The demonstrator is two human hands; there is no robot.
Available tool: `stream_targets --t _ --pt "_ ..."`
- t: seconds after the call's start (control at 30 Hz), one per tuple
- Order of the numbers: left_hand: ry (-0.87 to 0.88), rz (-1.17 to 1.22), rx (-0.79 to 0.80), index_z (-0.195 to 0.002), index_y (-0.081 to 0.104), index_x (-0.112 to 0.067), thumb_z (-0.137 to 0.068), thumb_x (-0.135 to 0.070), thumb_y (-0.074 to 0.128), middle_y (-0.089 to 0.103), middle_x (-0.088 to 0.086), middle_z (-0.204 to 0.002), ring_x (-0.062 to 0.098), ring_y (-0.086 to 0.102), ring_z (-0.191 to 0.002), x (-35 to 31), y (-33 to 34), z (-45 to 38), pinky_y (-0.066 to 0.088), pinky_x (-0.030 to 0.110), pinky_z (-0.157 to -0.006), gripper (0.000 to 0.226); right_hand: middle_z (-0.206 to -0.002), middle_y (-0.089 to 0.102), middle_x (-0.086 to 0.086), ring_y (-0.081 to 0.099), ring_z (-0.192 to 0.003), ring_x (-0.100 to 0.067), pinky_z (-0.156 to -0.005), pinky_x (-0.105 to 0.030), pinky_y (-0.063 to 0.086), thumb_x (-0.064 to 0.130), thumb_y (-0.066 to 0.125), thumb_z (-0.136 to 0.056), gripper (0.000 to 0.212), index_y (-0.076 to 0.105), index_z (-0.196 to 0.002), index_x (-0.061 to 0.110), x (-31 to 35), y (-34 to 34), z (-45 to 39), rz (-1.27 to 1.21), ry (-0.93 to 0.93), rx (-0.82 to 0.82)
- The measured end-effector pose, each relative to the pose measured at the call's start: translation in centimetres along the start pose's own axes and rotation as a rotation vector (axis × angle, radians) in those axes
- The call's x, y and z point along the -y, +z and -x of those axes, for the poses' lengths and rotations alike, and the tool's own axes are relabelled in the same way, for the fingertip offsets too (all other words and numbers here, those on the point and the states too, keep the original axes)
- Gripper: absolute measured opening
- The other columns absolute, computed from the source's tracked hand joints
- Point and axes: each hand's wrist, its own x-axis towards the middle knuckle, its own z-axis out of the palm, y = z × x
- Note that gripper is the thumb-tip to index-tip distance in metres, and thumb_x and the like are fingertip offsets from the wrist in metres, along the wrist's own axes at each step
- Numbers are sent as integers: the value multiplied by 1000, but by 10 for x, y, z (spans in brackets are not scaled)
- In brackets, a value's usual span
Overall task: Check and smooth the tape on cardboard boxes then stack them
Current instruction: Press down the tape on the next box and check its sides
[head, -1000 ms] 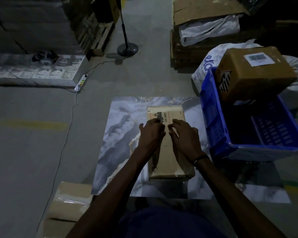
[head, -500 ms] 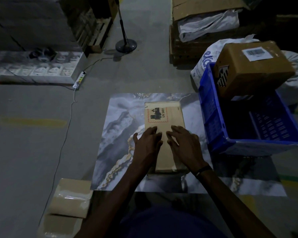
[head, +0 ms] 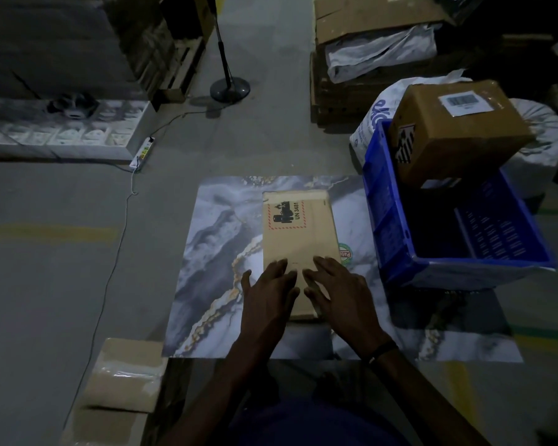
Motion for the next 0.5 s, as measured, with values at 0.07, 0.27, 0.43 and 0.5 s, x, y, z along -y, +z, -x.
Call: stream_targets --t 0.07,0.27,0.43,0.5 --pt "5 9 3 -119 73 -26 -95 -28 68 60 0 -143 17 54 -133 -1 2 13 25 61 -113 25 -149 55 -1 50 -139 -21 -102 -55 47 31 68 -96 33 68 -129 26 2 -4 9 -35 2 5" --pt "-52 84 40 -133 66 -31 -102 -28 60 45 -10 -156 2 36 -143 1 10 29 10 42 -120 32 -157 44 6 43 -144 -18 -106 -52 44 28 63 -98 37 62 -135 34 0 7 29 -35 4 21" --pt "8 63 -36 -125 70 -28 -99 -28 63 56 -3 -147 12 47 -138 2 10 19 25 55 -116 26 -153 51 3 45 -142 -17 -107 -49 45 31 65 -98 37 63 -135 31 3 -4 18 -29 1 -1" --pt "19 30 -59 -128 68 -27 -99 -28 63 55 0 -148 14 46 -140 3 7 4 23 56 -117 30 -152 52 2 46 -141 -16 -106 -49 46 33 62 -98 38 63 -136 30 7 -7 3 2 -25 -15"
